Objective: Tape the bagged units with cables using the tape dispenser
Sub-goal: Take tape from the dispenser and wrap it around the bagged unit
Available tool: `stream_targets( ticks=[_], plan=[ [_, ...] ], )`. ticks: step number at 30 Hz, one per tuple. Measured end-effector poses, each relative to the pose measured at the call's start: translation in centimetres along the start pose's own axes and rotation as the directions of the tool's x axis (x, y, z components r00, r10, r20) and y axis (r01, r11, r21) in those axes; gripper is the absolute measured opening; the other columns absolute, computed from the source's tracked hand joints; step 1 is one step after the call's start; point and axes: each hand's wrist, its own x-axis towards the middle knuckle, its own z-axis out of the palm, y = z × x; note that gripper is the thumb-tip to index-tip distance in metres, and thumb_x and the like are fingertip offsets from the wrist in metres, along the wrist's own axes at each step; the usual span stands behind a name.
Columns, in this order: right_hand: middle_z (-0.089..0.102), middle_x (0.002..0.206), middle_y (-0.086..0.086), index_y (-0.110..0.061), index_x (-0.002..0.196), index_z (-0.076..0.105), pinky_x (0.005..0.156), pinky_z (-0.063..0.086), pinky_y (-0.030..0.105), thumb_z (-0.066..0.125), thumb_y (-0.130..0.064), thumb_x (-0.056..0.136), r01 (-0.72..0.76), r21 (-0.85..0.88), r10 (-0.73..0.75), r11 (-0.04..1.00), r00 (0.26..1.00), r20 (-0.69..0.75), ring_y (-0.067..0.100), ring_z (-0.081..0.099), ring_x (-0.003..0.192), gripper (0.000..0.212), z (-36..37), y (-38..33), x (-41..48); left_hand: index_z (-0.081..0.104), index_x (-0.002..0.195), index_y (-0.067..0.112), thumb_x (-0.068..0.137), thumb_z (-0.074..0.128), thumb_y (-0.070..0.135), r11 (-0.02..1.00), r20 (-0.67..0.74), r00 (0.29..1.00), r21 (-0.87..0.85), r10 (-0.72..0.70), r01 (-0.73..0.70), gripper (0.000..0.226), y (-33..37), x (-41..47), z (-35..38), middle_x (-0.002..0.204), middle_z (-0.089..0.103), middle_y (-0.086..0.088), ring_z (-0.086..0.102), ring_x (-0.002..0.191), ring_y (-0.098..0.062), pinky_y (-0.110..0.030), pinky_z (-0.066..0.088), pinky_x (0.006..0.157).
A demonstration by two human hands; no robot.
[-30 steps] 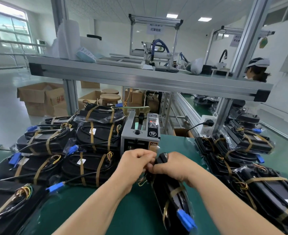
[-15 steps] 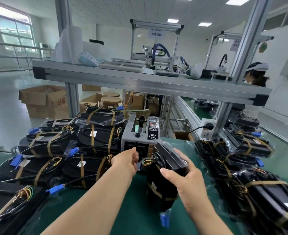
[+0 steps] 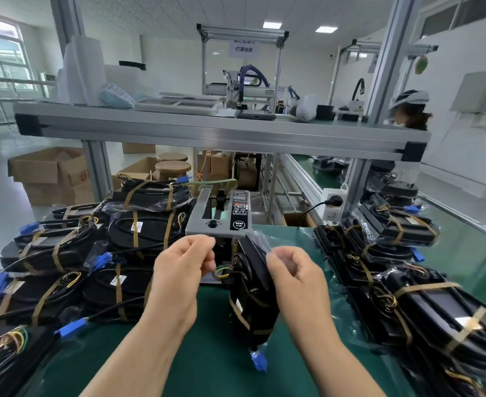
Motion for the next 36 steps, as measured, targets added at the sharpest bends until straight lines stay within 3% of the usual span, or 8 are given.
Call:
stream_targets(
  ticks=[2,5,8,11,14,18,24,36],
  plan=[
    [0.060,0.065,0.000,-0.013,0.073,0.058,0.058,0.041,0.023,0.046,-0.027,0.103,0.034,-0.072,-0.035,0.997,0.999,-0.015,0.016,0.050,0.062,0.035,0.3,-0.3,-0.1,0.072,0.065,0.023,0.076,0.071,0.029,0.991,0.181,0.983,0.125,0.020,-0.043,0.012,1.3,-1.6,0.1,0.064,0.061,0.005,0.055,0.060,-0.005,-0.019,0.049,0.062],
    [0.065,0.074,0.009,-0.009,0.080,0.063,0.068,0.048,0.036,0.035,-0.030,0.107,0.049,-0.094,-0.053,0.994,0.998,-0.045,0.026,0.058,0.072,0.044,0.8,-0.7,-0.6,0.075,0.073,0.020,0.082,0.073,0.022,0.961,0.235,0.972,0.274,-0.017,-0.050,0.010,2.4,-2.2,0.5,0.067,0.065,0.006,0.056,0.064,-0.004,-0.025,0.046,0.076],
    [0.070,0.080,0.008,-0.010,0.086,0.068,0.073,0.050,0.037,0.036,-0.030,0.106,0.029,-0.048,-0.034,0.998,0.994,-0.103,0.026,0.063,0.078,0.043,1.2,-0.6,-1.2,0.076,0.072,0.024,0.082,0.074,0.020,0.927,0.226,0.974,0.369,-0.014,-0.072,0.011,3.1,-2.0,1.0,0.077,0.073,0.008,0.064,0.073,-0.003,-0.016,0.047,0.072],
    [0.072,0.081,0.008,-0.013,0.091,0.073,0.070,0.049,0.028,0.039,-0.032,0.106,0.009,-0.002,-0.009,1.000,0.991,-0.133,0.018,0.063,0.077,0.042,1.8,-0.7,-1.7,0.076,0.068,0.026,0.080,0.076,0.019,0.889,0.235,0.972,0.438,0.025,-0.129,0.014,3.1,-1.8,1.5,0.081,0.071,0.012,0.062,0.069,0.004,-0.010,0.044,0.063],
    [0.074,0.080,-0.005,-0.025,0.096,0.076,0.073,0.052,0.025,0.039,-0.036,0.106,-0.002,0.011,0.003,1.000,0.994,-0.108,0.008,0.067,0.080,0.039,2.4,-1.0,-2.1,0.076,0.069,0.019,0.080,0.076,0.016,0.888,0.232,0.973,0.447,-0.001,-0.105,0.011,3.1,-1.5,1.8,0.083,0.072,0.004,0.064,0.072,-0.004,-0.020,0.047,0.066],
    [0.074,0.080,0.003,-0.014,0.087,0.074,0.067,0.051,0.028,0.040,-0.035,0.105,0.027,-0.006,-0.027,1.000,0.994,-0.106,0.016,0.065,0.077,0.044,2.5,-1.1,-2.6,0.075,0.074,0.010,0.082,0.072,0.020,0.908,0.257,0.964,0.416,-0.069,-0.046,0.013,3.2,-1.4,1.7,0.080,0.074,-0.012,0.065,0.071,-0.015,-0.036,0.055,0.073],
    [0.071,0.083,0.017,0.002,0.090,0.068,0.073,0.049,0.043,0.037,-0.035,0.106,0.042,-0.045,-0.047,0.998,0.993,-0.109,0.032,0.063,0.082,0.050,2.5,-1.2,-2.6,0.071,0.068,0.006,0.078,0.079,0.012,0.915,0.250,0.965,0.401,-0.076,-0.032,0.014,3.1,-1.1,1.5,0.079,0.073,-0.020,0.064,0.066,-0.019,-0.036,0.055,0.073],
    [0.071,0.082,0.013,-0.002,0.091,0.070,0.072,0.049,0.041,0.037,-0.034,0.105,0.058,-0.045,-0.062,0.997,0.993,-0.097,0.029,0.063,0.080,0.048,2.5,-1.2,-2.9,0.075,0.070,0.009,0.081,0.077,0.011,0.923,0.233,0.971,0.382,-0.054,-0.040,0.011,2.5,-0.8,1.3,0.074,0.073,-0.016,0.064,0.062,-0.014,-0.027,0.056,0.065]
  ],
)
